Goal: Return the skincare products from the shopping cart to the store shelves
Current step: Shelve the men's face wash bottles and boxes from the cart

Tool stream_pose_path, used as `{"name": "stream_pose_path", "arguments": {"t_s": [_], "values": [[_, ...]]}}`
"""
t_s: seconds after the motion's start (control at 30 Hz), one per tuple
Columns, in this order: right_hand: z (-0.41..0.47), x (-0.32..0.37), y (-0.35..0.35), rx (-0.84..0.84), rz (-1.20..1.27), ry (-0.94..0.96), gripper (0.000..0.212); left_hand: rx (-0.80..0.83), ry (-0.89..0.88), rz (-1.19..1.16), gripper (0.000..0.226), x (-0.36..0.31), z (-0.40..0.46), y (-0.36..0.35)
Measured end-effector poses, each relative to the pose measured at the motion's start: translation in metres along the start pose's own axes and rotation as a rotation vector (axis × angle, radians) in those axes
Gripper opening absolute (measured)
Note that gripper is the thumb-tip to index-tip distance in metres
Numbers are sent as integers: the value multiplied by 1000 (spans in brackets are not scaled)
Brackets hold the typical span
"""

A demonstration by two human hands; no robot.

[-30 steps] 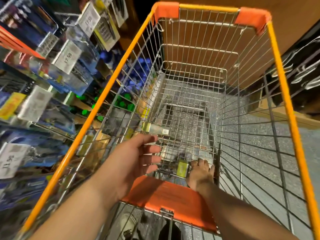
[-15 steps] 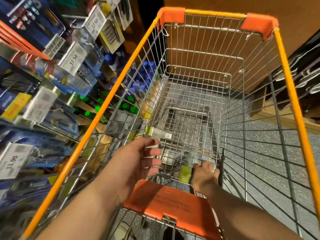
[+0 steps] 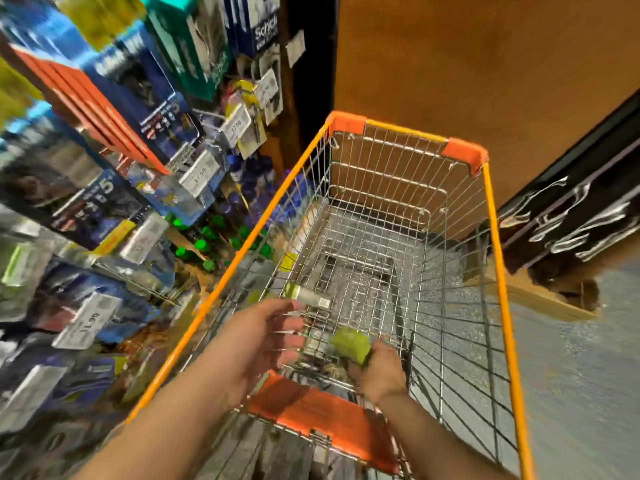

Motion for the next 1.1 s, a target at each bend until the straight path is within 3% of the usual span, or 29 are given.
{"name": "stream_pose_path", "arguments": {"t_s": [0.07, 0.2, 0.33, 0.6, 0.73, 0.9, 0.97, 1.03, 1.1], "values": [[-14, 10, 14, -51, 167, 68, 51, 4, -5, -17, 21, -1, -15, 10], [-57, 56, 57, -134, 372, 125, 26, 48, -24, -75, 16, -6, -49, 24], [-101, 97, 87, -174, 528, 202, 35, 60, -56, -111, 13, -17, -81, 34], [-178, 185, 132, -260, 725, 452, 14, 47, -286, 13, 14, -38, -145, 58], [-219, 234, 146, -305, 729, 623, 28, 56, -445, 53, 20, -51, -180, 69], [-265, 283, 159, -276, 727, 830, 27, 69, -674, 147, 46, -66, -226, 94], [-282, 299, 161, -229, 750, 884, 28, 96, -744, 152, 42, -68, -248, 101], [-295, 314, 161, -172, 796, 925, 15, 101, -809, 153, 35, -66, -265, 113], [-307, 329, 158, -126, 805, 962, 19, 71, -845, 152, 41, -64, -283, 128]]}}
Point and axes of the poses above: each hand's wrist, its own z-axis towards the middle knuckle, its own y-axis out of the back of the hand, x = y × z, the point moved 1 cm from there along z, towards the middle knuckle, and after that the axes turned 7 degrees about y, right-handed, at the moved point
